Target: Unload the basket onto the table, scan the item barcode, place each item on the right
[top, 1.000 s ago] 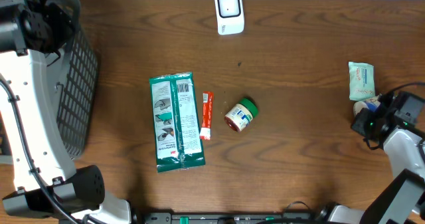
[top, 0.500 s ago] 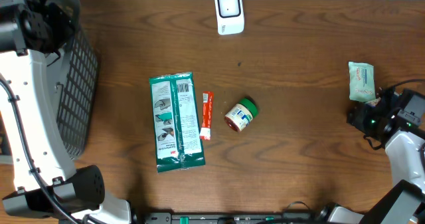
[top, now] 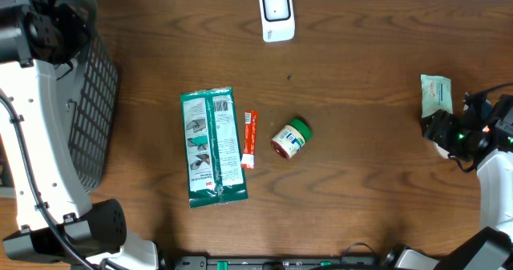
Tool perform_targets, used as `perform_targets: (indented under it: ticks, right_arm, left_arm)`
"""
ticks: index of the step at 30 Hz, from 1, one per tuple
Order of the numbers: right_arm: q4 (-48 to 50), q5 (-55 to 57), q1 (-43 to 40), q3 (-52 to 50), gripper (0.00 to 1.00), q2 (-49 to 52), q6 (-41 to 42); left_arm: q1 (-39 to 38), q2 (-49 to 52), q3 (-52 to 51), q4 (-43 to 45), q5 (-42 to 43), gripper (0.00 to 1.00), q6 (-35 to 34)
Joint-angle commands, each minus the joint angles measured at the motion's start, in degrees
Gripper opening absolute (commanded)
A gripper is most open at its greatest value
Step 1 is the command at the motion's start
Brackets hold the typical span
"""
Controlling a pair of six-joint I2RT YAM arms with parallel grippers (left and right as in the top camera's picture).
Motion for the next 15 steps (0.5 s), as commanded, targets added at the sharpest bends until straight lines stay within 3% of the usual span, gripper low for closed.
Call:
perform_targets:
  ticks: [1, 6, 10, 14, 15]
  right_arm:
    - [-0.3, 0.5, 0.3, 0.7, 0.65, -0.7, -0.1]
    - [-1.3, 1.9, 0.3, 0.7, 0.63, -0.7, 1.6]
    - [-6.6, 3.4, 0.1, 1.1, 0.38, -2.3, 6.0]
    - [-7.6, 4.2, -0.3, 1.4, 0.34, -8.2, 9.3]
    - [-7.7, 4.6, -0.5, 1.4, 0.28, -9.5, 9.4]
  left_arm:
    - [0.2, -0.5, 0.3, -0.2, -0.7, 0.88, 0.1]
    - [0.2, -0.5, 0.3, -0.2, -0.7, 0.89, 0.1]
    - [0.2, -0.5, 0.3, -0.2, -0.7, 0.88, 0.1]
    - [0.2, -0.5, 0.3, -0.2, -0.7, 0.88, 0.1]
    - [0.2, -0.5, 0.3, -0.2, -0.7, 0.88, 0.1]
